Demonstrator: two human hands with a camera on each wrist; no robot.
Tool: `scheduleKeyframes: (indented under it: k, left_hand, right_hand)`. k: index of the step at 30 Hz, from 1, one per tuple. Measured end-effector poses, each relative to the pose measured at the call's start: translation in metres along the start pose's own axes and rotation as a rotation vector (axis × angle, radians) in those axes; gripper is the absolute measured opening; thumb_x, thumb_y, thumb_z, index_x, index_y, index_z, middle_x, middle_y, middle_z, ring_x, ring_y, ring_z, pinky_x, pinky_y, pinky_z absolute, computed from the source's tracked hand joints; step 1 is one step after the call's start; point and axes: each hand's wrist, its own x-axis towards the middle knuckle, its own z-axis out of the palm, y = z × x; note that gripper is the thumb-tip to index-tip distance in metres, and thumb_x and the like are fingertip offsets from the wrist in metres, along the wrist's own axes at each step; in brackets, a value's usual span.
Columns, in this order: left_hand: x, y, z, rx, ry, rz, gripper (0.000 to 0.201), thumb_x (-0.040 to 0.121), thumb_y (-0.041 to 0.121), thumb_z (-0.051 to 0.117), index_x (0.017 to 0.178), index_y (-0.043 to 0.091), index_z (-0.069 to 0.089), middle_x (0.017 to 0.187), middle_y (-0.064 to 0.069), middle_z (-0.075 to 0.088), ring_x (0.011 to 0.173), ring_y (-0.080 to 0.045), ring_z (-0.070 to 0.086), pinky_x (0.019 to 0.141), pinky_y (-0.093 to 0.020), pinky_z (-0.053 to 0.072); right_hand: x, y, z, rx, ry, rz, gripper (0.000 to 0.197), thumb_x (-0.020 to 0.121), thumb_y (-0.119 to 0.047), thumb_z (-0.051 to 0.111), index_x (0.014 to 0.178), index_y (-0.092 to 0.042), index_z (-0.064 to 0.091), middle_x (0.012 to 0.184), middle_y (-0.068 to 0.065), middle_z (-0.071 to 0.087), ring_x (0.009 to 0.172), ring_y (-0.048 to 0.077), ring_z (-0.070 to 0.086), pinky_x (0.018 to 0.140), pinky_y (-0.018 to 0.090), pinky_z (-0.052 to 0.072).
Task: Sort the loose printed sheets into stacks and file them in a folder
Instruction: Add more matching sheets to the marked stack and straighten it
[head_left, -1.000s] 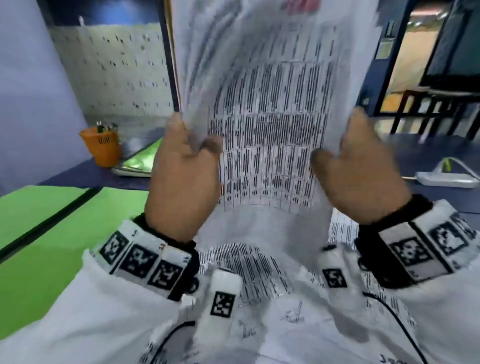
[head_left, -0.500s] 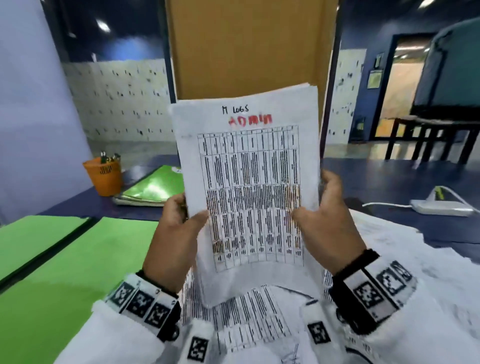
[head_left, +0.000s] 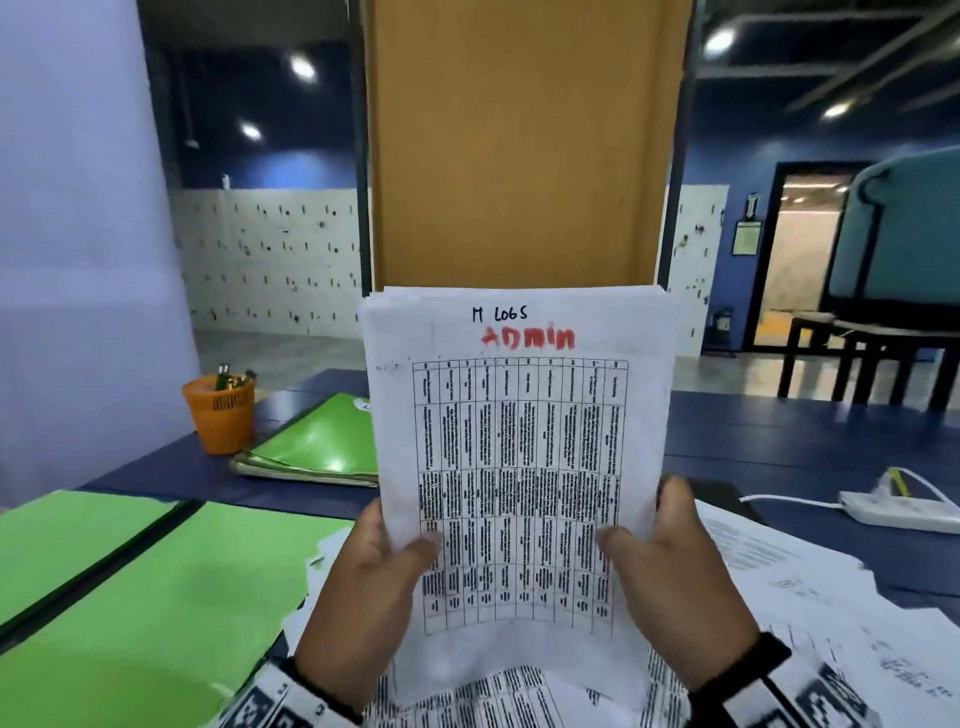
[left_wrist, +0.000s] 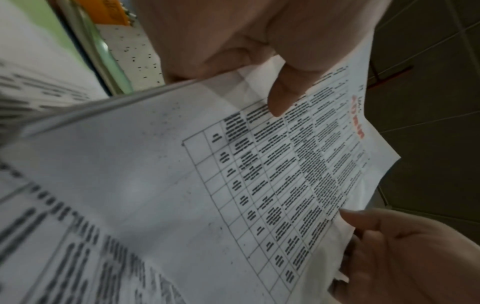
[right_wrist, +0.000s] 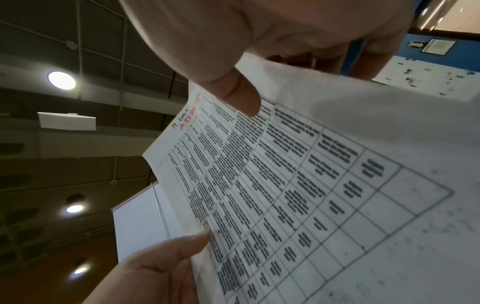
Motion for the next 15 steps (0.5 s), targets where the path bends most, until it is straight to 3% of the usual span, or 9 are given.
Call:
scheduleKeyframes:
  k: [3, 6, 9, 11, 13, 15]
  left_hand:
    - [0.002, -0.007, -0.002, -0.067, -0.033, -0.067, 0.037, 0.096, -0.007, 0.056, 0.126, 0.012, 0.063, 0.114, -0.006, 0.078, 0.111, -0.028, 0.072, 0.11, -0.052, 0.046]
    - [0.005, -0.012, -0.005, -0.092, -0.063, -0.095, 0.036, 0.096, -0.007, 0.055, 0.127, 0.009, 0.063, 0.115, -0.009, 0.078, 0.113, -0.031, 0.071, 0.108, -0.051, 0.047]
    - [0.008, -0.018, -0.008, -0.102, -0.095, -0.137, 0.034, 0.096, -0.008, 0.054, 0.125, 0.007, 0.065, 0.116, -0.012, 0.077, 0.113, -0.033, 0.071, 0.109, -0.054, 0.046]
    - [0.008, -0.023, -0.01, -0.108, -0.101, -0.167, 0.033, 0.097, -0.007, 0.051, 0.124, 0.005, 0.066, 0.117, -0.014, 0.076, 0.113, -0.035, 0.071, 0.111, -0.057, 0.045]
    - [0.008, -0.025, -0.011, -0.072, -0.084, -0.136, 0.033, 0.099, -0.006, 0.05, 0.125, 0.009, 0.066, 0.117, -0.012, 0.077, 0.113, -0.034, 0.071, 0.11, -0.058, 0.045]
    - [0.009, -0.022, -0.011, -0.043, -0.05, -0.074, 0.033, 0.101, -0.004, 0.052, 0.126, 0.013, 0.064, 0.117, -0.007, 0.077, 0.113, -0.031, 0.071, 0.108, -0.057, 0.047]
  right_hand:
    - [0.003, -0.002, -0.001, 0.067, -0.007, 0.041, 0.032, 0.087, 0.003, 0.058, 0.107, -0.022, 0.051, 0.093, -0.003, 0.069, 0.067, 0.008, 0.062, 0.052, 0.015, 0.045]
    - [0.005, 0.008, 0.004, 0.108, -0.047, 0.135, 0.033, 0.09, 0.002, 0.056, 0.108, -0.025, 0.052, 0.099, -0.001, 0.07, 0.077, 0.019, 0.063, 0.065, 0.029, 0.05]
    - [0.005, 0.017, 0.006, 0.017, -0.053, 0.098, 0.033, 0.093, 0.001, 0.051, 0.107, -0.028, 0.051, 0.103, 0.003, 0.07, 0.095, 0.03, 0.066, 0.076, 0.036, 0.054]
    - [0.003, 0.019, 0.006, -0.046, -0.08, 0.069, 0.028, 0.095, 0.0, 0.048, 0.107, -0.025, 0.051, 0.102, 0.007, 0.069, 0.089, 0.029, 0.067, 0.065, 0.026, 0.05]
    - [0.002, 0.019, 0.006, -0.083, -0.066, 0.015, 0.023, 0.096, 0.0, 0.05, 0.106, -0.02, 0.052, 0.094, 0.005, 0.07, 0.072, 0.013, 0.064, 0.055, 0.013, 0.044]
    - [0.003, 0.015, 0.004, -0.137, -0.035, -0.059, 0.021, 0.094, -0.001, 0.055, 0.103, -0.02, 0.052, 0.089, -0.002, 0.069, 0.07, 0.005, 0.062, 0.055, 0.007, 0.043]
